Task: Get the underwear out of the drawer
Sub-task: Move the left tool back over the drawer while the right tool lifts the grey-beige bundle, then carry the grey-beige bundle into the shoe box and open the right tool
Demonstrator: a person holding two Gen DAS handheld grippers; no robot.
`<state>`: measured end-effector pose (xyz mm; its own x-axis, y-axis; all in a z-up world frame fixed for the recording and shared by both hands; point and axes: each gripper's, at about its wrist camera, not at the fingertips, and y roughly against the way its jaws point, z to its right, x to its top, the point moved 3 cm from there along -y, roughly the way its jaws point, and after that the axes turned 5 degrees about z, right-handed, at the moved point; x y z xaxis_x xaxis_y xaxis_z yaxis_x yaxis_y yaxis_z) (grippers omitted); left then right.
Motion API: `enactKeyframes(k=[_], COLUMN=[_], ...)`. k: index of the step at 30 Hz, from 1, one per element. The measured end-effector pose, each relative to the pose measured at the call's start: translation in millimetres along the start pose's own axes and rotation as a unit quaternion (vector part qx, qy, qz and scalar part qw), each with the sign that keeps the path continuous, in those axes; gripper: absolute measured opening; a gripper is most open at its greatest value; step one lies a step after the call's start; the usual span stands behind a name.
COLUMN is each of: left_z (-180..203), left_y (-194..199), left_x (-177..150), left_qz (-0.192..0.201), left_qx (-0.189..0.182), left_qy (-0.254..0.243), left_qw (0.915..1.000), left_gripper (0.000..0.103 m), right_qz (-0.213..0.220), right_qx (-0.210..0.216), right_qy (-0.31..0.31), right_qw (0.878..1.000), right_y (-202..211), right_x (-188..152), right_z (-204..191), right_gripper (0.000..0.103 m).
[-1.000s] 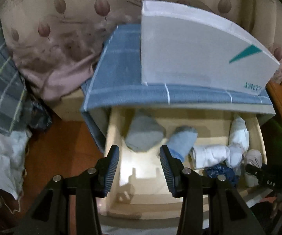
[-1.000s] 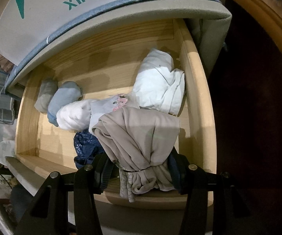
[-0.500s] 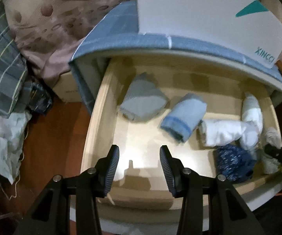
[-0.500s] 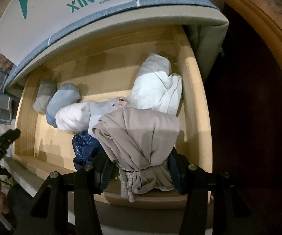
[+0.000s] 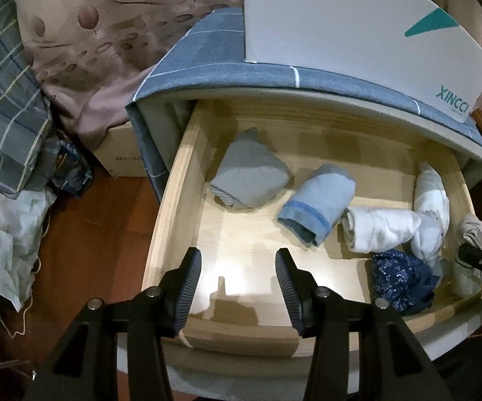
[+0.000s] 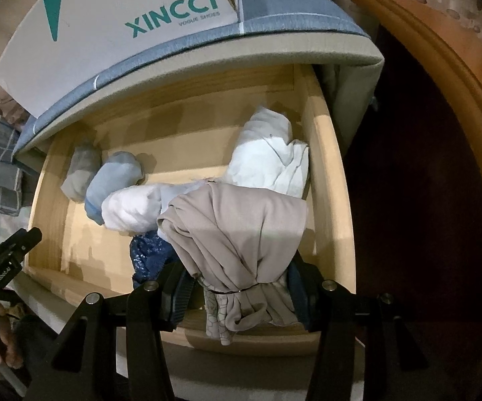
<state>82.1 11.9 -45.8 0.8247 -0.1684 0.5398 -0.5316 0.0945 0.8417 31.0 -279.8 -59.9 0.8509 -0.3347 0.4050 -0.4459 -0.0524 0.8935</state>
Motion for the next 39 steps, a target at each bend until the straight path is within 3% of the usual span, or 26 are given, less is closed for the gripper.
enactKeyframes(k=[15, 32, 39], left_z=[-14, -15, -16], left_y=[-1, 0, 0], left_x=[0, 0, -1], left_qz=[-0.001, 0.0, 0.0], left_qx=[-0.011, -0.009, -0.009], left_qy=[0.043, 0.044, 0.044], left_qw=[0.999, 0.999, 0.999], left_gripper=[0.047, 0.047, 0.047], right_qz=[0.039, 0.15, 0.171], right_qx=[0.007, 0.009, 0.01], right_qy=[0.029, 0.095, 0.111], right_qw=[0.999, 0.984, 0.979], right_y=[34, 134, 143], right_x=[29, 140, 191], right_z=[-20, -70, -98], right_gripper=[0.048, 0.048, 0.048])
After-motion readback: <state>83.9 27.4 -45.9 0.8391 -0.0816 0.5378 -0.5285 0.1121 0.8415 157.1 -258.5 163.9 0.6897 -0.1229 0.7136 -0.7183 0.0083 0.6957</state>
